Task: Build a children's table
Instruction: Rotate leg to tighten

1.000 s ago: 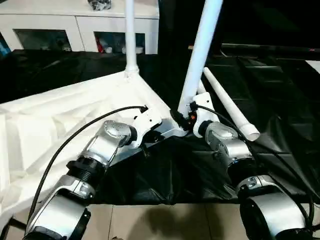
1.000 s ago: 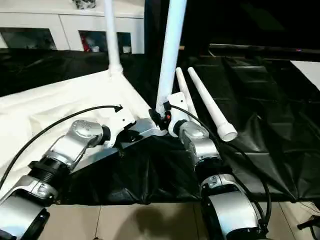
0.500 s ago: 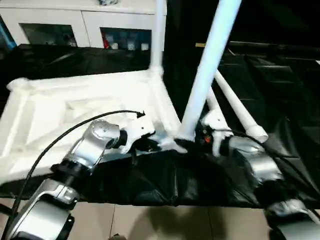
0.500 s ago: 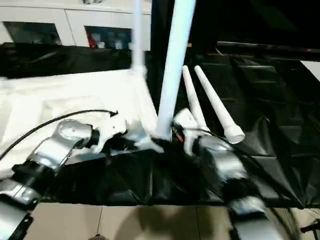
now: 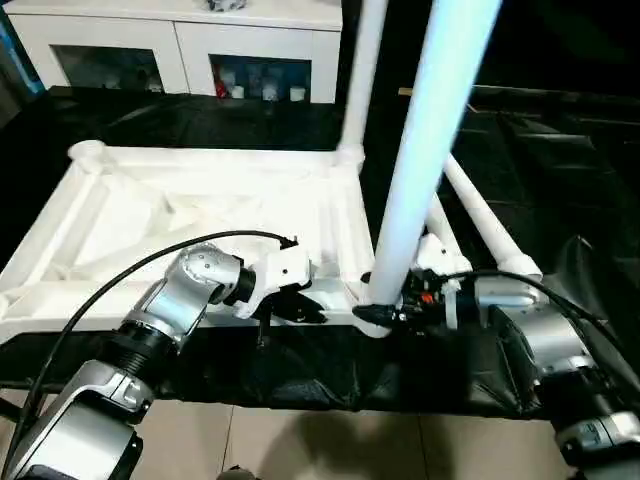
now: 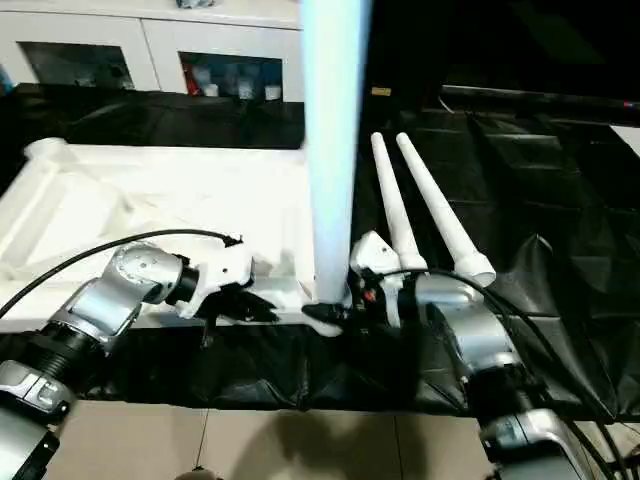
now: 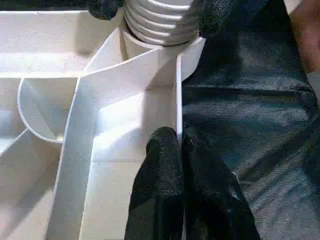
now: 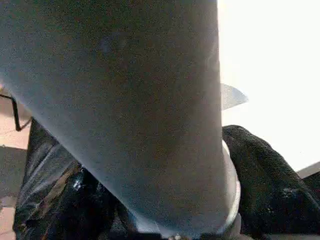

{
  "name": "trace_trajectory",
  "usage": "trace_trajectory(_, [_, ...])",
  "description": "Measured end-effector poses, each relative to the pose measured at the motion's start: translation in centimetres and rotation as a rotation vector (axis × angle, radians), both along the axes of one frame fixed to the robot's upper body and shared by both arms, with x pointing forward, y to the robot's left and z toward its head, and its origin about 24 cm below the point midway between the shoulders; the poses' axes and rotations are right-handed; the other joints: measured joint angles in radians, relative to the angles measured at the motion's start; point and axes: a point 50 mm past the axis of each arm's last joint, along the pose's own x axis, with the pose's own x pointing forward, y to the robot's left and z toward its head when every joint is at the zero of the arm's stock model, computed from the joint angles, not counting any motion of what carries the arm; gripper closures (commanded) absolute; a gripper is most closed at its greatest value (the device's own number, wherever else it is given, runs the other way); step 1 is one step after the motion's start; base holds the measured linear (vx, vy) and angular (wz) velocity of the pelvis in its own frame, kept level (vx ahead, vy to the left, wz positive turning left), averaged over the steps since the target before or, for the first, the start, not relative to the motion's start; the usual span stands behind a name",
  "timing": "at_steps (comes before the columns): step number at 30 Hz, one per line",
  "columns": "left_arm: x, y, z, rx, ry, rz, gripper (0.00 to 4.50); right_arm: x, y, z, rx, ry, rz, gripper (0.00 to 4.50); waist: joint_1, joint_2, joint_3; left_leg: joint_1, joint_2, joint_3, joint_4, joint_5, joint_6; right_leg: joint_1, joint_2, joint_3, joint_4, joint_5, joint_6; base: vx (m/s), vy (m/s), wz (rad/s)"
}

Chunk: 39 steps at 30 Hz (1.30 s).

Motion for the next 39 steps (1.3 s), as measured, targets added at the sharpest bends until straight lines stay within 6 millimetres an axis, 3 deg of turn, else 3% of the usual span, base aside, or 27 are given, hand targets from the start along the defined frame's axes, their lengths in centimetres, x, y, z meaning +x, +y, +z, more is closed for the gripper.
trace_trajectory(4, [0.0, 0.0, 0.0, 0.001, 0.002, -0.003, 4.5, -0.2, 0.0, -0.4, 0.035, 0.029, -0.027, 1.76, 0.0, 0.0, 0.0, 0.0, 0.0, 0.0, 0.001, 0.0, 0.0, 0.0, 0.0, 0.0, 0.002, 0.0, 0.0, 0.0, 0.0, 0.0])
trace_trajectory(12, [0.0, 0.6, 0.0, 0.016, 0.005, 0.003, 4.5, -0.3, 0.0, -1.6, 0.138, 0.087, -0.114, 1.77, -0.001, 0.013, 0.001, 0.001, 0.001, -0.001, 0.002, 0.0, -0.001, 0.001, 0.0, 0.0, 0.003, 0.0, 0.0, 0.0, 0.0, 0.0])
trace_trajectory(17, [0.1, 1.1, -0.1, 0.041, 0.007, 0.031, 4.5, 0.2, 0.8, -2.3, 0.176, 0.113, -0.157, 1.78, -0.012, 0.017, 0.003, 0.009, 0.001, -0.001, 0.002, -0.002, -0.008, 0.008, 0.001, 0.001, 0.006, 0.001, -0.001, 0.0, 0.0, 0.0])
trace_trajectory(28, [0.2, 1.5, -0.2, 0.046, 0.027, 0.075, 4.5, 0.5, 2.0, -2.8, 0.213, 0.12, -0.212, 1.78, -0.025, 0.025, 0.002, 0.013, 0.001, -0.003, 0.002, -0.001, -0.009, 0.008, 0.002, 0.001, 0.008, 0.004, -0.004, 0.0, 0.0, 0.0])
trace_trajectory(33, [1.3, 0.1, -0.9, -0.025, 0.005, 0.299, 4.5, 2.9, 3.0, -3.0, 0.236, 0.104, -0.545, 1.78, -0.036, 0.024, 0.003, 0.017, 0.0, -0.002, 0.002, 0.001, -0.012, 0.01, 0.001, 0.001, 0.008, 0.007, -0.007, 0.0, 0.0, 0.0])
trace_trajectory(39, [2.2, -3.1, -1.3, -0.09, -0.019, 0.491, 4.5, 5.5, 4.3, -2.5, 0.255, 0.122, -0.899, 1.78, -0.028, 0.021, 0.003, 0.017, 0.0, -0.002, -0.002, 0.001, -0.014, 0.009, 0.001, 0.001, 0.006, 0.008, -0.007, 0.0, 0.0, 0.0])
